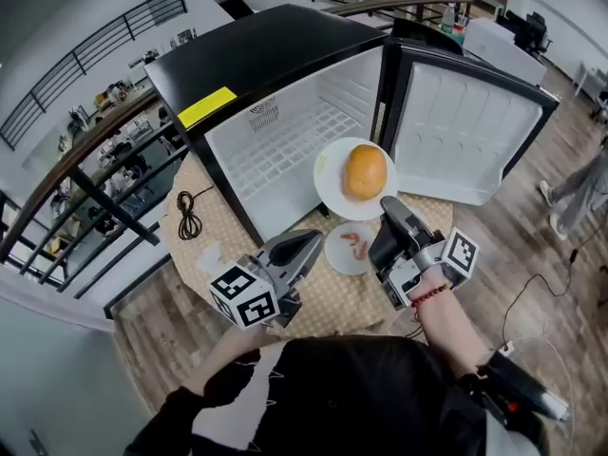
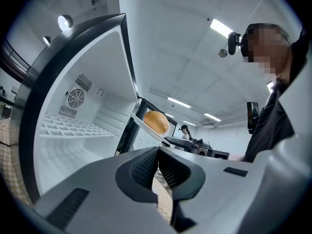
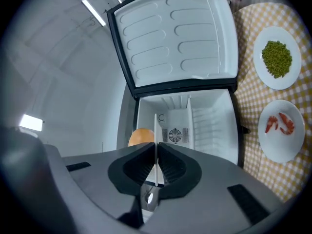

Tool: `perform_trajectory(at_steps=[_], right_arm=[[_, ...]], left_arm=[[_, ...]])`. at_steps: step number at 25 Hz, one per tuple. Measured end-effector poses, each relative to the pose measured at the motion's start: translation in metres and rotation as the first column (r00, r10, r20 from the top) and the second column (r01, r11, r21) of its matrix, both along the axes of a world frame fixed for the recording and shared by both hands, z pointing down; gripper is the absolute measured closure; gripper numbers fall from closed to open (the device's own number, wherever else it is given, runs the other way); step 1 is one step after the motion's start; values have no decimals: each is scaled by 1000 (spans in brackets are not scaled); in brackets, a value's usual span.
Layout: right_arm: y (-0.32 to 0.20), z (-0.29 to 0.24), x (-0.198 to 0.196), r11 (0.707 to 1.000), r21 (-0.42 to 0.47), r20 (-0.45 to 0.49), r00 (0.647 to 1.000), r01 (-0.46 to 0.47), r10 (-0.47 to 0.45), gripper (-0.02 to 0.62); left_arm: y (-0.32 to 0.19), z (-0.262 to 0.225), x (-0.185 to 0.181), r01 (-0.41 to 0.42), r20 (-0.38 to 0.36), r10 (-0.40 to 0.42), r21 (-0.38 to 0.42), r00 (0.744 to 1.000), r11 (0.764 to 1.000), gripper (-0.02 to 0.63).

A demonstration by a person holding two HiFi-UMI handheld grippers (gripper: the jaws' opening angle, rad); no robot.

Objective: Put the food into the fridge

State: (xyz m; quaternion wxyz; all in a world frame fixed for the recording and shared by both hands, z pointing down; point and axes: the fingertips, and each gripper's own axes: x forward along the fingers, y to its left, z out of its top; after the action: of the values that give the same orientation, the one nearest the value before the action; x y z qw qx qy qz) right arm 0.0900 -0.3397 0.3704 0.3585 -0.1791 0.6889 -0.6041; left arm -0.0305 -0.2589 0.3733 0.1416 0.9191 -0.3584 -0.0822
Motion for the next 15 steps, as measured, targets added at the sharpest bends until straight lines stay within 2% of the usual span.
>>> perform_trajectory(at_steps=[5, 9, 15], right_arm=[[-41, -4, -14, 1000, -15, 2, 1000, -2, 2, 568], [-68, -4, -20, 1000, -20, -13, 1000, -5, 5, 568], [-101, -7, -29, 999, -43, -63, 998, 0, -3, 568]], left_arm=[[-33, -2, 4, -32, -4, 32, -10, 999, 999, 592], [-51, -5, 12, -67, 22, 67, 19, 998, 998, 592], [-84, -16, 9, -36, 2, 36, 22, 999, 999, 592]])
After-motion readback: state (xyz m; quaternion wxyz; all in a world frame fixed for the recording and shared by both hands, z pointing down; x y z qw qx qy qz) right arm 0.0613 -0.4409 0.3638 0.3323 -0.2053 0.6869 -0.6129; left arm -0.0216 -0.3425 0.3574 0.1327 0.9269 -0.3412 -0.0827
